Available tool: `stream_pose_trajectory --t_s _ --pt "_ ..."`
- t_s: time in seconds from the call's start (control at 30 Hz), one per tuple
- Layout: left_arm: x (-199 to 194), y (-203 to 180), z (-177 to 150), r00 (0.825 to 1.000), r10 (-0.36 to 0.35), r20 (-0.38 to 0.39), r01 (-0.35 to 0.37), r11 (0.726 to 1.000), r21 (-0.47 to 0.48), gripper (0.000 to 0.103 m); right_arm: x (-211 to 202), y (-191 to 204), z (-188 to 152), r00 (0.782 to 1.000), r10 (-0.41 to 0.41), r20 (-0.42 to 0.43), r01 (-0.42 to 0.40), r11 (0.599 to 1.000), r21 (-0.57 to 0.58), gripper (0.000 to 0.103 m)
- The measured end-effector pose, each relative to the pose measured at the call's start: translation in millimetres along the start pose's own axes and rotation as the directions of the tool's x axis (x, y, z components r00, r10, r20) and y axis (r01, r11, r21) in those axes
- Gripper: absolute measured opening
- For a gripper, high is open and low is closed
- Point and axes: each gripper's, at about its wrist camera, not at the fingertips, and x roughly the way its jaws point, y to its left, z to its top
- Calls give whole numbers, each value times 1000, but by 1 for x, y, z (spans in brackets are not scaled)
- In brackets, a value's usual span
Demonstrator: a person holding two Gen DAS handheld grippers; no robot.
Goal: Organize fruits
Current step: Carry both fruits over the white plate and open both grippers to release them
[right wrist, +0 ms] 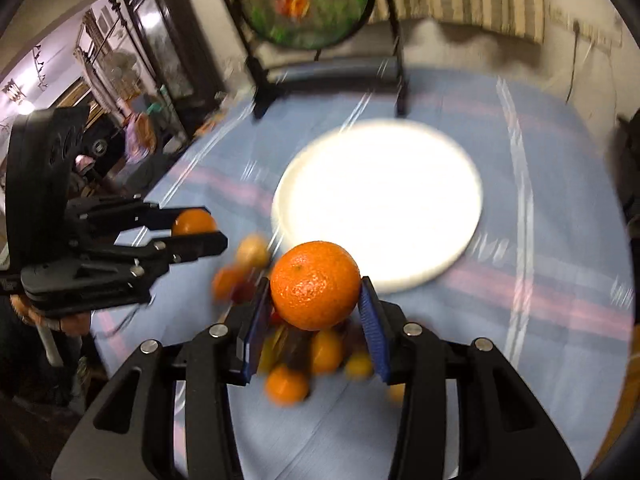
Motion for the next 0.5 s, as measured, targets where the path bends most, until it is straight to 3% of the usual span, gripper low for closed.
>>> stream_pose_trajectory --t_s 0.13,0.2,0.5 --pt "30 7 38 998 63 5 -62 998 -27 38 27 -24 41 999 -51 16 51 999 13 44" --pt "56 6 49 996 84 -33 -84 996 -20 38 52 -36 52 997 -71 -5 72 997 30 44" --pt "122 11 52 986 109 -123 -112 994 -19 39 121 -76 74 993 -76 -92 86 990 113 44"
